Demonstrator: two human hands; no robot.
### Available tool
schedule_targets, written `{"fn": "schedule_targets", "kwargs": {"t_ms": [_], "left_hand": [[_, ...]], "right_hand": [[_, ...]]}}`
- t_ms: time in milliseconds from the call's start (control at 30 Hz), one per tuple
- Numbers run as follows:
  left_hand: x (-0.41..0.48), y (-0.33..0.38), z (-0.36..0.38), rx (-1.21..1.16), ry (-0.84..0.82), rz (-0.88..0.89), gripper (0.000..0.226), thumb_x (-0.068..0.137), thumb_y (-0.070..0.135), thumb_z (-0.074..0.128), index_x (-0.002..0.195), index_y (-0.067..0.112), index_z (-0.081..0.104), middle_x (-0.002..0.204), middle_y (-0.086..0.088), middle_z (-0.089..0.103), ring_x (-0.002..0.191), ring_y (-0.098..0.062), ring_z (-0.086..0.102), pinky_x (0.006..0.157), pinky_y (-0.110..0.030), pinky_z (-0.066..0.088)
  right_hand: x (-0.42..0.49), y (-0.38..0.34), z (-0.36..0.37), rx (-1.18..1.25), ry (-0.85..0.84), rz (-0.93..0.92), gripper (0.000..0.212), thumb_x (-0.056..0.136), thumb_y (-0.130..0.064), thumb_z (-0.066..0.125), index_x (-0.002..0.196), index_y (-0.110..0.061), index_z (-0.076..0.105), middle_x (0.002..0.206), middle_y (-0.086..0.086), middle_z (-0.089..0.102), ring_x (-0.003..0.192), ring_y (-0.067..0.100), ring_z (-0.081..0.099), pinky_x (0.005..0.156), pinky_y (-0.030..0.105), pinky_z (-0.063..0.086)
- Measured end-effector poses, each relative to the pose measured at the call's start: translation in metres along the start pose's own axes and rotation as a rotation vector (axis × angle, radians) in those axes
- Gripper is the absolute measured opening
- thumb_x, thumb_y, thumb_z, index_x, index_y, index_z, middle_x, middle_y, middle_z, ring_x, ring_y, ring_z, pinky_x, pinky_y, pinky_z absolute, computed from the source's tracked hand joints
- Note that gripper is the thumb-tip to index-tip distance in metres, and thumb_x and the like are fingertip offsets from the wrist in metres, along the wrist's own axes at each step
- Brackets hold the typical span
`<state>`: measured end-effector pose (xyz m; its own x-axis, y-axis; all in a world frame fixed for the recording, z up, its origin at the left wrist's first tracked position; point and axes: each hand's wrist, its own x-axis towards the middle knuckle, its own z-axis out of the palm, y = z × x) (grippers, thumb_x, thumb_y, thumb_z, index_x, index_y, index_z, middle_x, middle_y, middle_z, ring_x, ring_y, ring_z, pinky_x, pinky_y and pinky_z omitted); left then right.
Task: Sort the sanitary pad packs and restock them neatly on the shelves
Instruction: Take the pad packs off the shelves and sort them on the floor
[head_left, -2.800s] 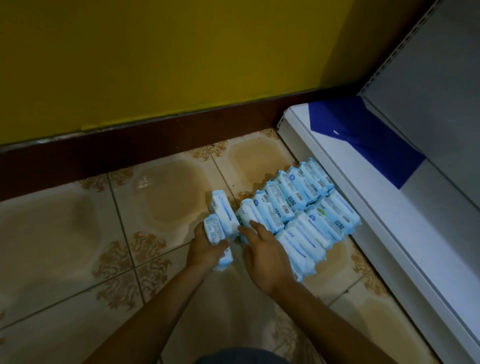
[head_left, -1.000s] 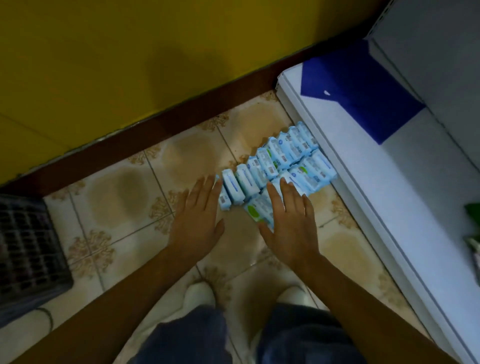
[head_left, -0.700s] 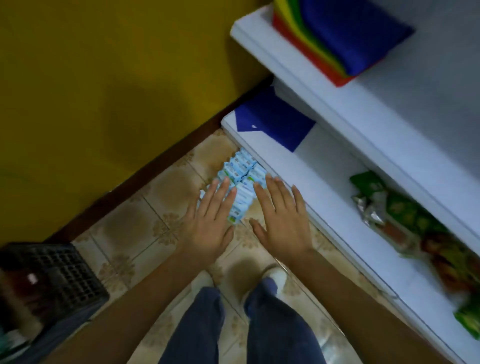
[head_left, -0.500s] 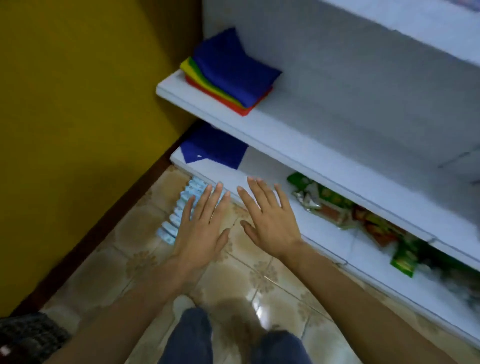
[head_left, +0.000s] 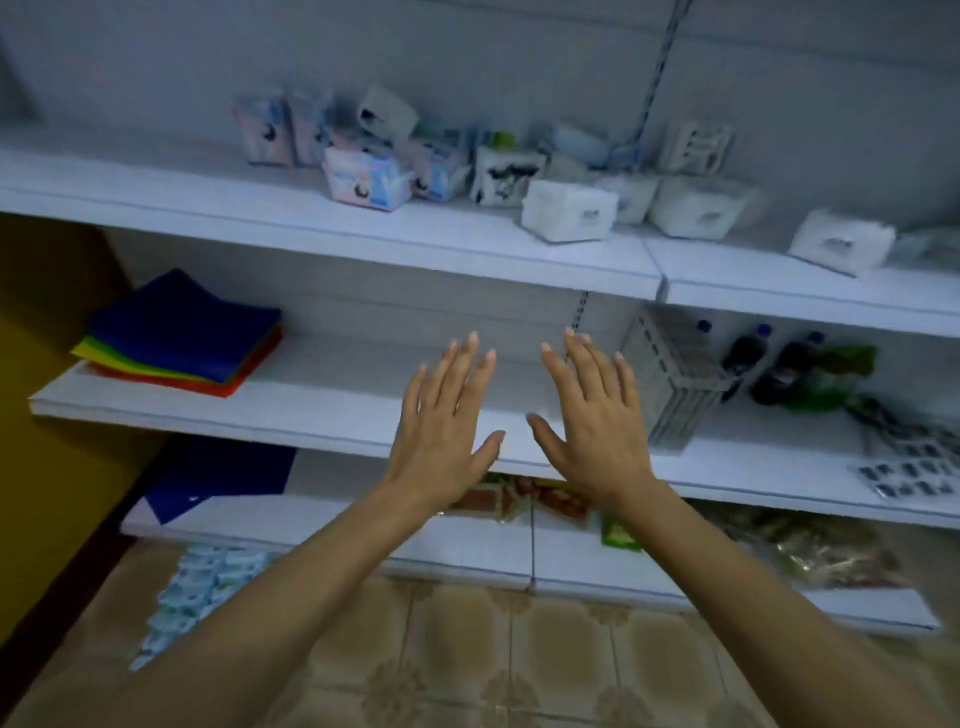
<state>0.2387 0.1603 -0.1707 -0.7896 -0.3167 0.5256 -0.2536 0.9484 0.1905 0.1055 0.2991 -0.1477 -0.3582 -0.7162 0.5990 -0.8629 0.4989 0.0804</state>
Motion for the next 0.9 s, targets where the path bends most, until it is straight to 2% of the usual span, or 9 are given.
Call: {"fn": "schedule_targets", "kwargs": {"t_ms": [133, 267, 400, 500, 567, 667, 733, 833, 900], "left_hand": [[0.047, 0.012, -0.002, 0.007, 0.012, 0.063, 0.08, 0.086, 0.048, 0.041, 0.153, 0.019, 0.007, 0.162, -0.006, 0.005, 0.148, -0.021, 0.006, 0.117, -0.048, 0.018], [0.097, 0.003, 0.0, -0.014, 0.048, 0.12, 0.081, 0.086, 0.051, 0.042, 0.152, 0.023, 0.006, 0.162, -0.002, 0.001, 0.149, -0.018, 0.002, 0.119, -0.047, 0.013], [0.159, -0.019, 0.012, -0.021, 0.101, 0.096, 0.081, 0.083, 0.054, 0.044, 0.15, 0.022, 0.013, 0.161, -0.004, 0.01, 0.148, -0.019, 0.008, 0.117, -0.044, 0.016], [0.207, -0.04, 0.031, -0.056, 0.152, 0.062, 0.076, 0.083, 0.054, 0.044, 0.147, 0.019, 0.023, 0.157, -0.008, 0.024, 0.144, -0.02, 0.017, 0.115, -0.042, 0.023], [0.24, -0.058, 0.043, -0.052, 0.16, 0.051, 0.074, 0.085, 0.056, 0.041, 0.147, 0.02, 0.024, 0.157, -0.006, 0.024, 0.143, -0.02, 0.018, 0.113, -0.04, 0.022], [0.288, -0.087, 0.058, -0.079, 0.164, 0.049, 0.075, 0.086, 0.059, 0.035, 0.149, 0.02, 0.026, 0.158, -0.003, 0.021, 0.145, -0.019, 0.017, 0.115, -0.036, 0.015], [0.32, -0.105, 0.065, -0.099, 0.153, 0.05, 0.071, 0.087, 0.058, 0.035, 0.148, 0.02, 0.03, 0.156, -0.003, 0.025, 0.144, -0.022, 0.021, 0.116, -0.041, 0.019], [0.357, -0.133, 0.077, -0.073, 0.138, 0.066, 0.063, 0.087, 0.046, 0.057, 0.14, 0.017, 0.04, 0.15, -0.008, 0.037, 0.137, -0.029, 0.035, 0.11, -0.048, 0.032], [0.368, -0.154, 0.089, -0.048, 0.128, 0.072, 0.067, 0.078, 0.034, 0.073, 0.136, 0.012, 0.046, 0.145, -0.013, 0.044, 0.13, -0.033, 0.044, 0.107, -0.05, 0.037]], "right_hand": [[0.015, 0.03, -0.006, 0.03, 0.036, 0.045, 0.069, 0.085, -0.042, 0.058, 0.144, -0.015, 0.037, 0.153, 0.013, 0.034, 0.141, 0.028, 0.028, 0.114, 0.047, 0.016], [0.046, 0.048, 0.003, 0.05, 0.073, 0.041, 0.072, 0.082, -0.039, 0.068, 0.143, -0.014, 0.038, 0.151, 0.013, 0.036, 0.139, 0.028, 0.031, 0.114, 0.046, 0.016], [0.102, 0.069, 0.023, 0.063, 0.158, 0.013, 0.063, 0.083, -0.035, 0.067, 0.138, -0.015, 0.044, 0.148, 0.013, 0.041, 0.137, 0.027, 0.033, 0.112, 0.046, 0.02], [0.152, 0.083, 0.044, 0.114, 0.242, -0.009, 0.05, 0.084, -0.028, 0.061, 0.131, -0.016, 0.049, 0.141, 0.012, 0.048, 0.133, 0.026, 0.038, 0.107, 0.049, 0.032], [0.186, 0.093, 0.057, 0.124, 0.266, -0.013, 0.042, 0.087, -0.028, 0.054, 0.127, -0.016, 0.053, 0.138, 0.011, 0.051, 0.13, 0.025, 0.041, 0.103, 0.049, 0.037], [0.238, 0.107, 0.075, 0.118, 0.277, -0.007, 0.038, 0.087, -0.026, 0.057, 0.123, -0.014, 0.057, 0.132, 0.01, 0.054, 0.124, 0.025, 0.045, 0.101, 0.045, 0.038], [0.271, 0.116, 0.086, 0.123, 0.261, 0.028, 0.04, 0.085, -0.027, 0.059, 0.123, -0.015, 0.057, 0.131, 0.01, 0.054, 0.123, 0.025, 0.045, 0.101, 0.042, 0.036], [0.317, 0.133, 0.101, 0.154, 0.165, 0.11, 0.049, 0.083, -0.029, 0.061, 0.129, -0.015, 0.054, 0.134, 0.012, 0.053, 0.122, 0.032, 0.049, 0.099, 0.046, 0.043], [0.348, 0.146, 0.111, 0.181, 0.066, 0.171, 0.057, 0.086, -0.031, 0.063, 0.138, -0.013, 0.047, 0.143, 0.013, 0.045, 0.13, 0.033, 0.043, 0.105, 0.046, 0.039]]}}
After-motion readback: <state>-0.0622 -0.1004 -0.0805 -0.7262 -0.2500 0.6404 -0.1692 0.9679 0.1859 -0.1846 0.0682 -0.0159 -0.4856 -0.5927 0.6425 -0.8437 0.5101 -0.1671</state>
